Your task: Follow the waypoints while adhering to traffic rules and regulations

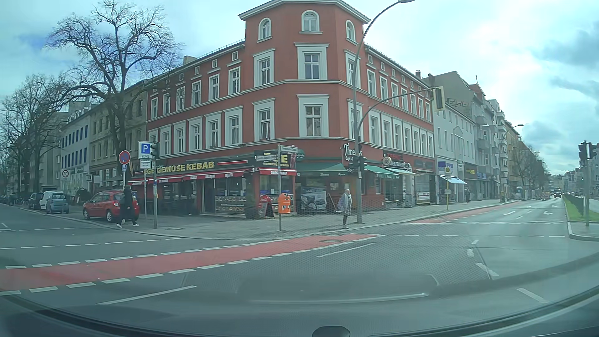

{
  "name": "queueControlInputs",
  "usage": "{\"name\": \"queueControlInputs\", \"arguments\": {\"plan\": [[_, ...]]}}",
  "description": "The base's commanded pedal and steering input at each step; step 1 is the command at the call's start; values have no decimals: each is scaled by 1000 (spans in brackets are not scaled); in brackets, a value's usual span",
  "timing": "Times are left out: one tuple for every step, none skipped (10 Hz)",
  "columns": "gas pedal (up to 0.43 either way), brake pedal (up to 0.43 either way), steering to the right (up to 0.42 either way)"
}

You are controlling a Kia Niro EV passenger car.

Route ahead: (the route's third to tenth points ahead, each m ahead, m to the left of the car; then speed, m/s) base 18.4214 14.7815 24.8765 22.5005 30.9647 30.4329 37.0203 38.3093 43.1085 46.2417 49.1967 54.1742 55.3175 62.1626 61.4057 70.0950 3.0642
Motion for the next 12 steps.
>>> {"name": "queueControlInputs", "arguments": {"plan": [[138,0,-401],[138,0,-397],[138,0,-390],[138,0,-383],[138,0,-377],[130,0,-374],[130,0,-365],[110,0,-358],[110,0,-357],[110,0,-356],[79,0,-353],[79,0,-347]]}}
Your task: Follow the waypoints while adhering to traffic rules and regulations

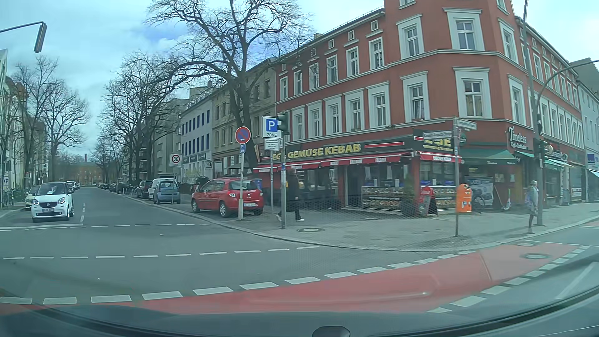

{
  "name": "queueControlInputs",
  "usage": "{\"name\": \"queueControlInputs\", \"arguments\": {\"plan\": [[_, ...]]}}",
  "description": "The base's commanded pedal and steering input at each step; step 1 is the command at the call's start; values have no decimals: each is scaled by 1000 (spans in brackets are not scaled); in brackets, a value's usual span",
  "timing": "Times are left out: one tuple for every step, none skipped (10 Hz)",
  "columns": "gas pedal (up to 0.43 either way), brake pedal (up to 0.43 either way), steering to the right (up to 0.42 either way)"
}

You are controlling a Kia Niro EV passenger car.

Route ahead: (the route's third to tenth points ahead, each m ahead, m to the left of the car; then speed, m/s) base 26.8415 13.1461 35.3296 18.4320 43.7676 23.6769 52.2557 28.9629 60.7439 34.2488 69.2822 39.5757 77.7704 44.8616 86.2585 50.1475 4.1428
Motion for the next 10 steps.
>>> {"name": "queueControlInputs", "arguments": {"plan": [[79,0,-342],[79,0,-331],[79,0,-324],[79,0,-318],[79,0,-310],[79,0,-297],[79,0,-283],[79,0,-268],[79,0,-252],[79,0,-241]]}}
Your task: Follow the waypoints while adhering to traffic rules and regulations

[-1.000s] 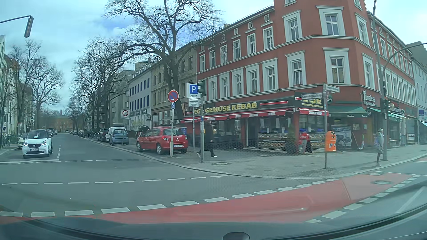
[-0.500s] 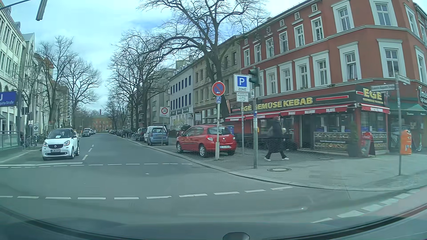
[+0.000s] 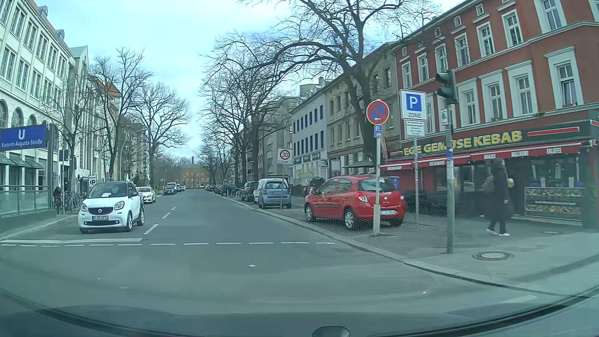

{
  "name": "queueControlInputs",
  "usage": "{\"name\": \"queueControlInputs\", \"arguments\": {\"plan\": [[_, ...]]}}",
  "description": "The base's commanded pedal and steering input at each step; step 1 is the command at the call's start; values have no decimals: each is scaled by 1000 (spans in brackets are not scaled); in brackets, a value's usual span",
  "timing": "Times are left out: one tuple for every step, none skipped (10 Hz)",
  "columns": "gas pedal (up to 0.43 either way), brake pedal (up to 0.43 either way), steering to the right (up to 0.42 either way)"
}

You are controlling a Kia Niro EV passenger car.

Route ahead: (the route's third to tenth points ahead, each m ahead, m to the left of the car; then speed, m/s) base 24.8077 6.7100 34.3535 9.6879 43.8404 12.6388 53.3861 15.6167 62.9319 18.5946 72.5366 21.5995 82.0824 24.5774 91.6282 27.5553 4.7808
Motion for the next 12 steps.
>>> {"name": "queueControlInputs", "arguments": {"plan": [[87,0,-230],[87,0,-215],[98,0,-199],[98,0,-185],[98,0,-170],[110,0,-157],[110,0,-146],[110,0,-133],[118,0,-116],[118,0,-99],[118,0,-86],[118,0,-73]]}}
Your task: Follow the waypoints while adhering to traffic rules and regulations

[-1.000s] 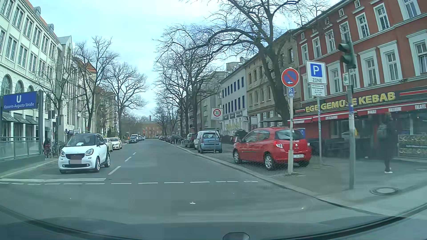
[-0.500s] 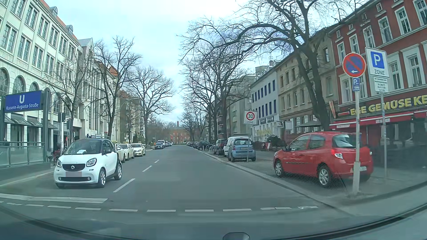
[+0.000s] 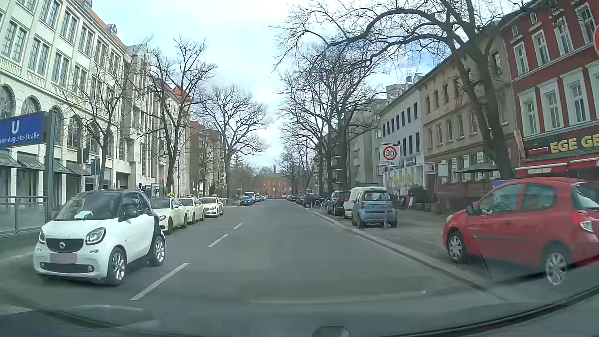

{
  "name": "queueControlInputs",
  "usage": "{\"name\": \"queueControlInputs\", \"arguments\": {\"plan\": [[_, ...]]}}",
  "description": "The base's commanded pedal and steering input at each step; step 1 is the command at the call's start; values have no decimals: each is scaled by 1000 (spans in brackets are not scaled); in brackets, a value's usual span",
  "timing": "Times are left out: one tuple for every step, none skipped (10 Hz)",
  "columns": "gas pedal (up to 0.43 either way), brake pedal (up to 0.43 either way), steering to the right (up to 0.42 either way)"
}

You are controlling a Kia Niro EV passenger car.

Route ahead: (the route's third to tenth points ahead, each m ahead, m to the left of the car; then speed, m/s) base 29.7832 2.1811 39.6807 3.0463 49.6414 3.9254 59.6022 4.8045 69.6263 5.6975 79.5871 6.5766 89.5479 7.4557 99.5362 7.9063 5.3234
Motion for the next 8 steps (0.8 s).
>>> {"name": "queueControlInputs", "arguments": {"plan": [[118,0,-61],[130,0,-50],[130,0,-44],[138,0,-43],[138,0,-36],[138,0,-25],[138,0,-13],[138,0,-9]]}}
